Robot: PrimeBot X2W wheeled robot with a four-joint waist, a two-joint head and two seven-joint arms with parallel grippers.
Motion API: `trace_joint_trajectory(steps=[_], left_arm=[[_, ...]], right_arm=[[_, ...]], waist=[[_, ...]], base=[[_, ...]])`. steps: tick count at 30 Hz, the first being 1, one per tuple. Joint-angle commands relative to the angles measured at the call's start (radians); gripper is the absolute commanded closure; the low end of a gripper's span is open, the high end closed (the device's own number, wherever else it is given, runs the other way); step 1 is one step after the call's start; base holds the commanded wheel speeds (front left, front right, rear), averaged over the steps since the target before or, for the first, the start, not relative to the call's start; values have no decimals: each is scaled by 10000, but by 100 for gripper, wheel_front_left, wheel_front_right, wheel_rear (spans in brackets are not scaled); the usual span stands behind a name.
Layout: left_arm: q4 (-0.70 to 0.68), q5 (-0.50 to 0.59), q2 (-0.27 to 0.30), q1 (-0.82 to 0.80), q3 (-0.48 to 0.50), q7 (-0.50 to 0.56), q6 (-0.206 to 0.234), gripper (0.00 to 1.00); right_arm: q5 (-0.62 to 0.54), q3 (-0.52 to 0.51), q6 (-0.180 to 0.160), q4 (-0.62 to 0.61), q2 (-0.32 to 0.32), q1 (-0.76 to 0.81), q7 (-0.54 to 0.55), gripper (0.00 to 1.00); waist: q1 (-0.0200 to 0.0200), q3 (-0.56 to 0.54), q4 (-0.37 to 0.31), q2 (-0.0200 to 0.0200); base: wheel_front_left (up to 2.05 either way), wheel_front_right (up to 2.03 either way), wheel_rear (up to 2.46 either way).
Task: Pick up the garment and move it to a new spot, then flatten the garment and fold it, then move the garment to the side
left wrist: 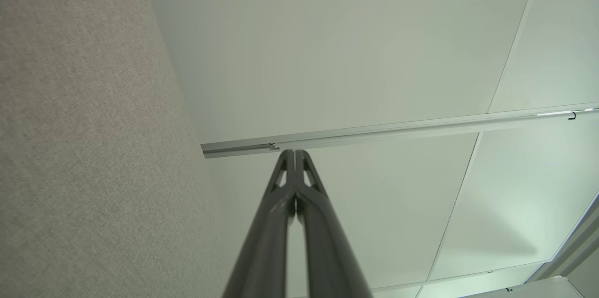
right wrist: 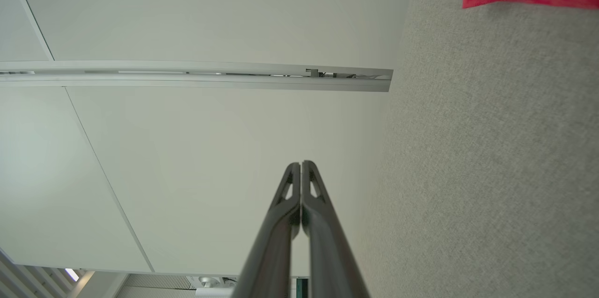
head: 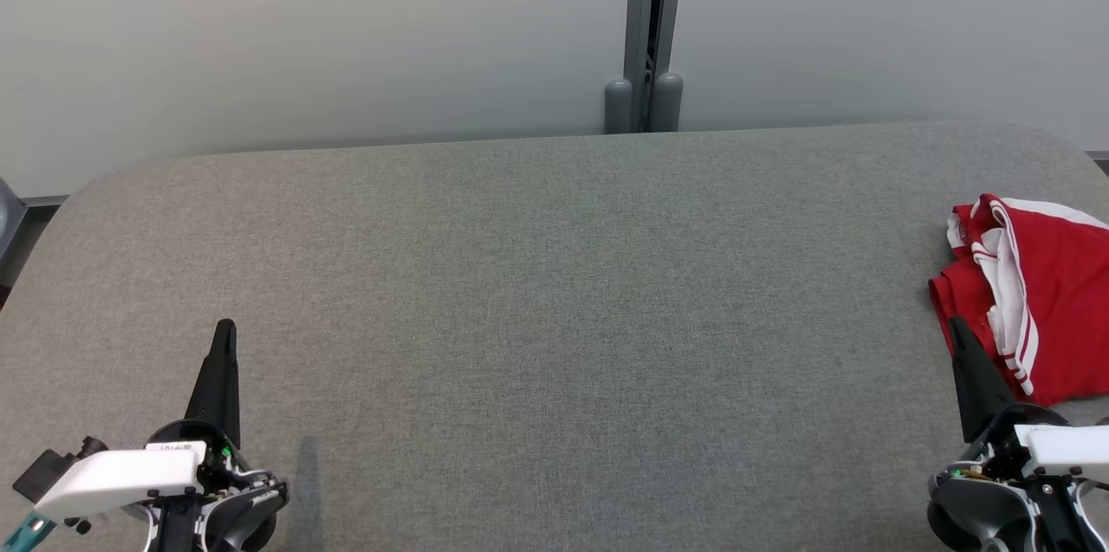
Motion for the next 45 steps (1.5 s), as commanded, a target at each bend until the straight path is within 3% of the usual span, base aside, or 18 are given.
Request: trace_joint_trajectory(steps=[1,45], left_arm=[[-34,-12,52,-141,34,26,-38,100],[-34,-11,53,-141,34,26,-38,100]], right_arm=[[23,0,4,-35,-93,96,27,100],[23,0,4,-35,-93,97,26,100]], waist=[[0,0,0,0],[0,0,0,0]], base=[[0,0,0],[0,0,0]])
